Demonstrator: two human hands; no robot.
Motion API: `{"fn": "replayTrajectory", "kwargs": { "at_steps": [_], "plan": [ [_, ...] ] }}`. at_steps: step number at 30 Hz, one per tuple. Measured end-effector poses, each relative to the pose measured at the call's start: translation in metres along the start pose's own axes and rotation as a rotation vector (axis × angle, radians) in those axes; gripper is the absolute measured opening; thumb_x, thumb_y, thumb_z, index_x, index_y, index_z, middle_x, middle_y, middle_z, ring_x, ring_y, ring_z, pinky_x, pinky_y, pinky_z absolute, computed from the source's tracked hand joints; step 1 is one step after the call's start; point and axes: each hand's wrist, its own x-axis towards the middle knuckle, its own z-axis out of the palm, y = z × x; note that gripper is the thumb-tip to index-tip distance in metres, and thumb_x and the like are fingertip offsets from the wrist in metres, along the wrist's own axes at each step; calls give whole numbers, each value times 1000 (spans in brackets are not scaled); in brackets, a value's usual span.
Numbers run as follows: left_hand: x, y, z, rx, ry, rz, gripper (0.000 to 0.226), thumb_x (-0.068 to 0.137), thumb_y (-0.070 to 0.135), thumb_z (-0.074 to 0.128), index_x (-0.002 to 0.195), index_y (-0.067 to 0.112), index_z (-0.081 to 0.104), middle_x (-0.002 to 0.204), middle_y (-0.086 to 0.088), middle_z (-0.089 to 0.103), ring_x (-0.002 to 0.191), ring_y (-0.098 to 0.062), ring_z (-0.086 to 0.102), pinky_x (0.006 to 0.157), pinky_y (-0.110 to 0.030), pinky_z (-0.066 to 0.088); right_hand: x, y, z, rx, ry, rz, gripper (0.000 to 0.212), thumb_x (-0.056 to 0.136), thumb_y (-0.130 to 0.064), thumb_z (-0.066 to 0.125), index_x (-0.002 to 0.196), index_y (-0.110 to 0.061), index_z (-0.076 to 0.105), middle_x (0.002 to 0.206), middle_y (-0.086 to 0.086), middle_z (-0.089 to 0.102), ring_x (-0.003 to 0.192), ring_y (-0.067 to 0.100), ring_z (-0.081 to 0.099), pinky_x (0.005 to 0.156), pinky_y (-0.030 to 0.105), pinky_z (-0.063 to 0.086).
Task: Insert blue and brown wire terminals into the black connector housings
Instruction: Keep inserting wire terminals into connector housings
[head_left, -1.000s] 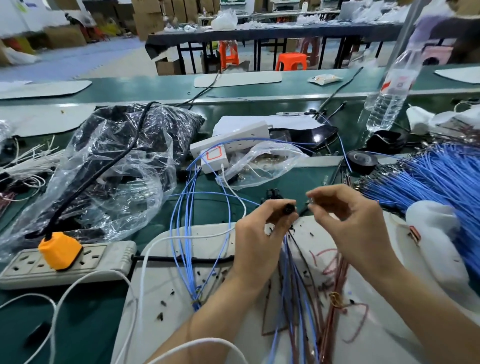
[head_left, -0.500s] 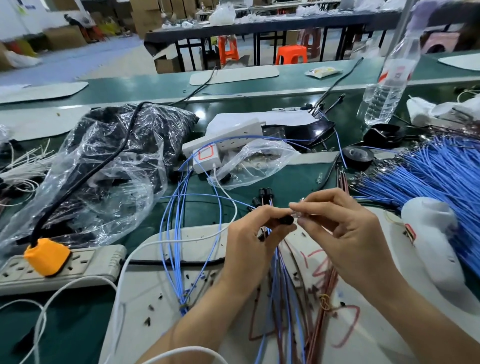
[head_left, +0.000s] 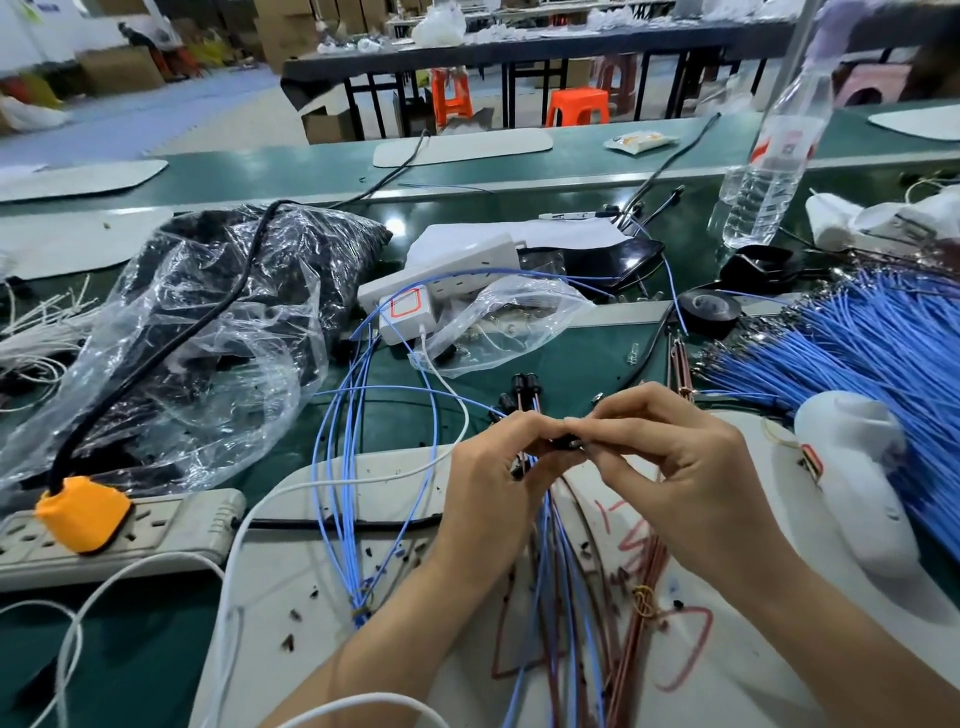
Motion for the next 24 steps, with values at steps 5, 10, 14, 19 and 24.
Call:
{"fn": "replayTrajectory", "kwargs": {
  "at_steps": [5, 10, 14, 19, 24],
  "plan": [
    [0, 3, -1, 40, -7, -10, 15, 79, 11, 74, 93, 8, 72, 82, -1, 68, 75, -11, 62, 71, -27, 50, 1, -2, -2, -114, 1, -86, 26, 73, 12, 73, 90, -7, 73, 83, 0, 63, 76, 6, 61, 72, 16, 52],
    [2, 5, -2, 170, -39, 75, 15, 81, 17, 71, 93, 9, 74, 78, 0, 63, 73, -10, 53, 68, -15, 42, -1, 3, -3, -250, -51, -150, 23, 67, 17, 75, 78, -1, 66, 82, 3, 63, 73, 7, 57, 69, 23, 50],
    [3, 2, -4, 208, -65, 99, 16, 80, 16, 73, 95, 9, 74, 77, -2, 63, 74, -15, 49, 69, -22, 43, 0, 6, -3, -208, -80, -150, 18, 70, 12, 76, 78, -2, 68, 83, 1, 65, 76, 5, 59, 72, 16, 50],
    [5, 2, -4, 197, -48, 82, 22, 79, 24, 69, 96, 10, 74, 74, -2, 63, 74, -17, 43, 69, -24, 41, 6, 10, -10, 415, -134, 256, 25, 75, 6, 71, 86, -16, 74, 84, 3, 72, 79, 11, 69, 75, 16, 53],
    [4, 4, -4, 136, -70, 19, 22, 82, 28, 66, 91, 10, 74, 79, 14, 63, 78, -13, 53, 72, -19, 43, 4, 12, -3, 649, -56, 480, 14, 66, -16, 73, 80, -16, 74, 77, 7, 73, 69, 13, 68, 68, 18, 54]
  ]
}}
